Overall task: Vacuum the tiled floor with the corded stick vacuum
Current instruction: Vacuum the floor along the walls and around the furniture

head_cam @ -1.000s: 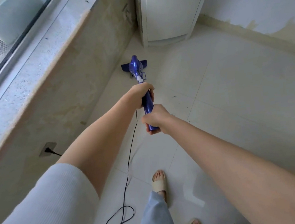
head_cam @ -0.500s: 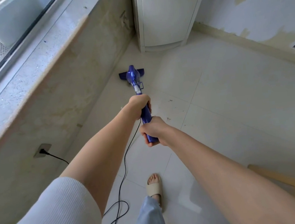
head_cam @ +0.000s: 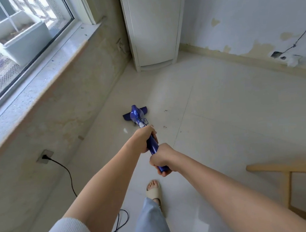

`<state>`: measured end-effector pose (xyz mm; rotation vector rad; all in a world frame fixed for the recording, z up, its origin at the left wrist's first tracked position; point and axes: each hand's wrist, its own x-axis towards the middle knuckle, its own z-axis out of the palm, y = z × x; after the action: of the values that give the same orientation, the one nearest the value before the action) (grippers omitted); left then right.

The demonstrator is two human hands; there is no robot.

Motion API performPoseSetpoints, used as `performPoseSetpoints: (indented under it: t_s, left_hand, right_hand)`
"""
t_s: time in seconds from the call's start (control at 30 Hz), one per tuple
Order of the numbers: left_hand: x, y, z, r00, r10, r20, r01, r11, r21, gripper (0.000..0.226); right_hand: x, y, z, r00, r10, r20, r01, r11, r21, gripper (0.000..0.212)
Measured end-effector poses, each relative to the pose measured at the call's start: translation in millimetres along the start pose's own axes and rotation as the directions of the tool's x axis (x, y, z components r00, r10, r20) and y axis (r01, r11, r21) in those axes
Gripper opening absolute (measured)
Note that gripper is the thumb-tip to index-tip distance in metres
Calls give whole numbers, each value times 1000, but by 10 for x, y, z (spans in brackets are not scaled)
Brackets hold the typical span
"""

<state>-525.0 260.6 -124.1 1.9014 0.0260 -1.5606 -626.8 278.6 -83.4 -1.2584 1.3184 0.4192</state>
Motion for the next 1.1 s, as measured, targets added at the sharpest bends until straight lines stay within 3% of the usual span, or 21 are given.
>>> performPoseSetpoints:
  t_s: [0.2,0.3,0.67,0.83,1.1]
  left_hand:
    - [-610,-857,113,996,-44,73,57,980,-191,23]
    - [-906,-1314,108,997,-40,73,55,977,-208,22]
    - [-1420,-1918,-80,993,-45,111,42,999,27,15]
    - [-1486,-2241,-302,981,-76,181,64,995,72,15]
    - [-1407,-2353,-861,974,-75,212,38,984,173,23]
  right_hand:
    - [-599,736,261,996,-70,-52,60,984,-166,29]
    - [-960,1082,499,994,-101,-46,91,978,-190,27]
    - [-1601,1551,1179,1000,-30,3,29,973,227,29]
    - [-1754,1684,1582,1000,-2,-25,8,969,248,40]
    - [-1646,1486,2253,999,16,-40,1,923,384,25]
